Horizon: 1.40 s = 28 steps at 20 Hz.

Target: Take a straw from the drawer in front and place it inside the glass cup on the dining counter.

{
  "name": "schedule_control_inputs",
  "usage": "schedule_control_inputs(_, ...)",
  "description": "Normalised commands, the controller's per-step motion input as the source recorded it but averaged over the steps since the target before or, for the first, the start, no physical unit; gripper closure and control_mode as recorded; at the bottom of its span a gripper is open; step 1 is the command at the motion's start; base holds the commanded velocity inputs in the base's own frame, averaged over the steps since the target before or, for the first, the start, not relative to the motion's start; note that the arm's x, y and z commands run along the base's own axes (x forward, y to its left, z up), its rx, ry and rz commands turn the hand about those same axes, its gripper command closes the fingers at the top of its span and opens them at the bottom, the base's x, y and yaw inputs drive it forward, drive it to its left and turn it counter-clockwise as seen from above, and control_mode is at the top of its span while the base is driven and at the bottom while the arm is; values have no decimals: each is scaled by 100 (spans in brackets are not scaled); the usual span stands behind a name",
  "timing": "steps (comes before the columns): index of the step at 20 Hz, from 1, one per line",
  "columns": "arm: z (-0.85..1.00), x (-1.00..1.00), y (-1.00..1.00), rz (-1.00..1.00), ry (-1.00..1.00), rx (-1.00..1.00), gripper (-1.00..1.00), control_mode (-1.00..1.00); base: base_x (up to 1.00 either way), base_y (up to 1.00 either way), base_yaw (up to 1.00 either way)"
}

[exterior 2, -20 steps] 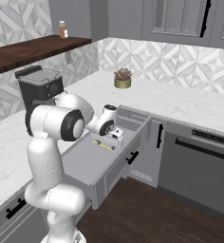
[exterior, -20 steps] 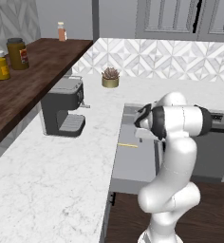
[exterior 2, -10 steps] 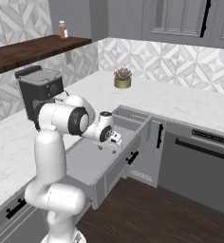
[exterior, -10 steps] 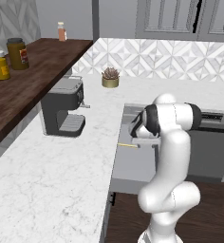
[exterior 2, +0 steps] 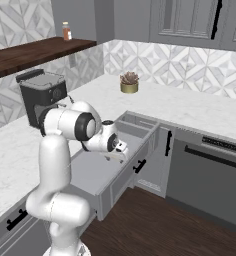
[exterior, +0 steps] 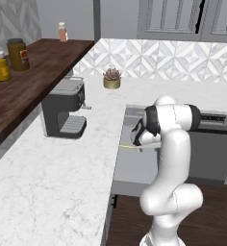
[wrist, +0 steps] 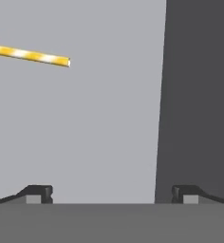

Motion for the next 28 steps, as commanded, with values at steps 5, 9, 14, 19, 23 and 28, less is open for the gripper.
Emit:
schedule_control_inputs(5,-25,2,-43,0,0,-5,-100,-100,0,0,0)
schedule_control_inputs(9,-8,-1,-91,0,0,-1,-100,-100,0,0,0)
schedule_control_inputs(14,0,-23,-100,0,-1,0,-100,-100,0,0,0)
schedule_control_inputs(19,5,-30,-99,0,-3,0,-100,-100,0,0,0)
schedule_control_inputs(23,32,-8,8,18,-6,3,-100,-100,0,0,0)
schedule_control_inputs(28,48,1,83,28,-1,0,-100,-100,0,0,0)
